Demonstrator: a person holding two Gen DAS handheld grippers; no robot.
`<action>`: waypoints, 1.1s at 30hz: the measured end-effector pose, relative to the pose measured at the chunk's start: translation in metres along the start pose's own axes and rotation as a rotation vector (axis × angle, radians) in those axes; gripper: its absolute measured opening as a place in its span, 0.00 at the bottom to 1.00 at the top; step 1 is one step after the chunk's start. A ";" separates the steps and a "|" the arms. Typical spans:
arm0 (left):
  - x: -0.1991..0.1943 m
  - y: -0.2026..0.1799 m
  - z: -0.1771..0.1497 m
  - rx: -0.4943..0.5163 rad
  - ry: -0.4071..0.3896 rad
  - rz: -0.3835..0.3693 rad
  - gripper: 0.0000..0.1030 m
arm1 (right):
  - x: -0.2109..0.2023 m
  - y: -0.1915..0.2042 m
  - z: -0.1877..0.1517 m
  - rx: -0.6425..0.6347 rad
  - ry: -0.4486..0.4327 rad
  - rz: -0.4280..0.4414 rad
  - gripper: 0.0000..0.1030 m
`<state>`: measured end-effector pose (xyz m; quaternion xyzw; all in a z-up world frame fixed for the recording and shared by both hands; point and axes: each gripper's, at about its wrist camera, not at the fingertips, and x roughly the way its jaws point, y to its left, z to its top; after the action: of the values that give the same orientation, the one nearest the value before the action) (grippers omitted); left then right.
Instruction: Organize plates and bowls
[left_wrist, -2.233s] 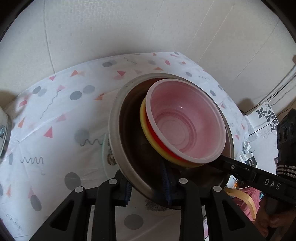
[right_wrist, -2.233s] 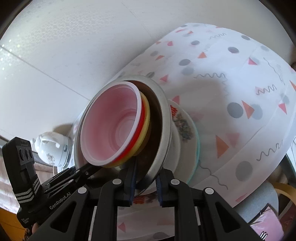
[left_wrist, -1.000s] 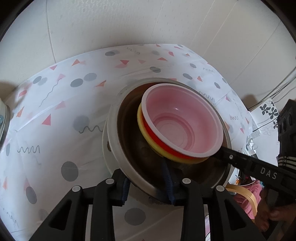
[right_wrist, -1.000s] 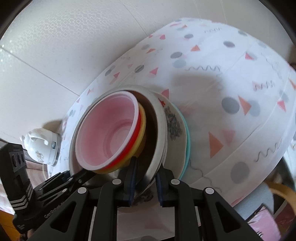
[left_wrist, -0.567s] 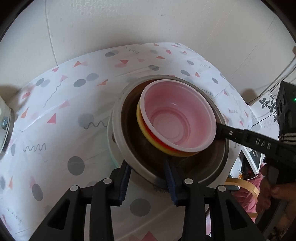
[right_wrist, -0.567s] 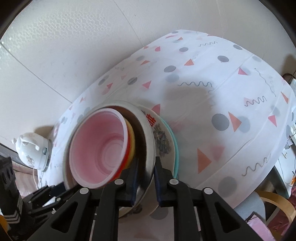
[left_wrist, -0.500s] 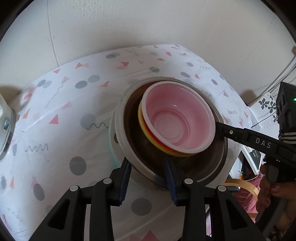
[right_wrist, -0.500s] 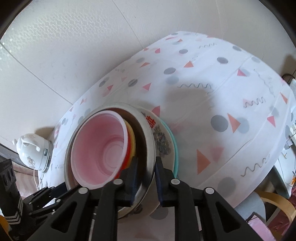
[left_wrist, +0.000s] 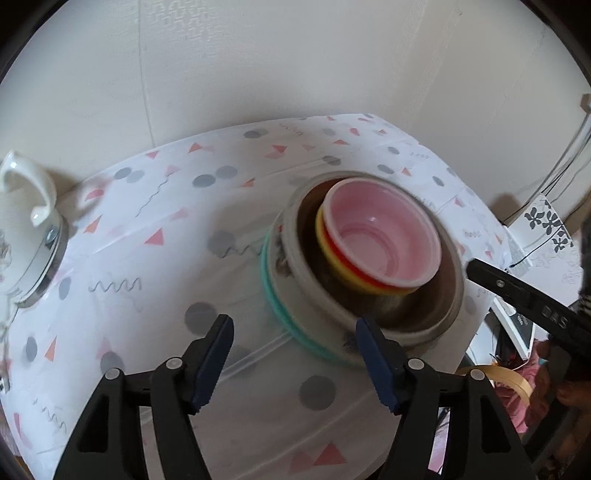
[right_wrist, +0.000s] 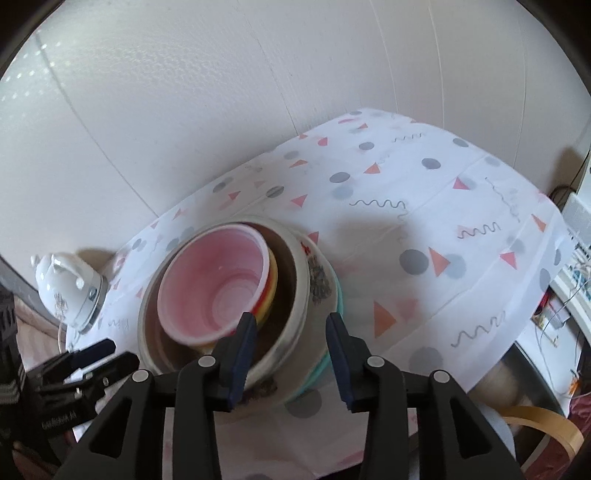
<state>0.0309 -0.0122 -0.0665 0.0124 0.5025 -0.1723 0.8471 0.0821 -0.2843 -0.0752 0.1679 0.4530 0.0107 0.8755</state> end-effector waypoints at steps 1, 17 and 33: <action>0.000 0.002 -0.003 -0.003 0.002 0.003 0.72 | -0.003 0.001 -0.006 -0.014 -0.006 0.000 0.39; -0.001 -0.001 -0.032 0.089 -0.008 0.112 0.91 | -0.005 0.015 -0.067 -0.187 -0.021 -0.047 0.59; -0.006 -0.007 -0.032 0.134 -0.063 0.198 0.97 | 0.001 0.032 -0.078 -0.248 0.000 -0.057 0.60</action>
<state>-0.0009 -0.0112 -0.0762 0.1134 0.4595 -0.1212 0.8726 0.0251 -0.2319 -0.1082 0.0453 0.4529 0.0418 0.8894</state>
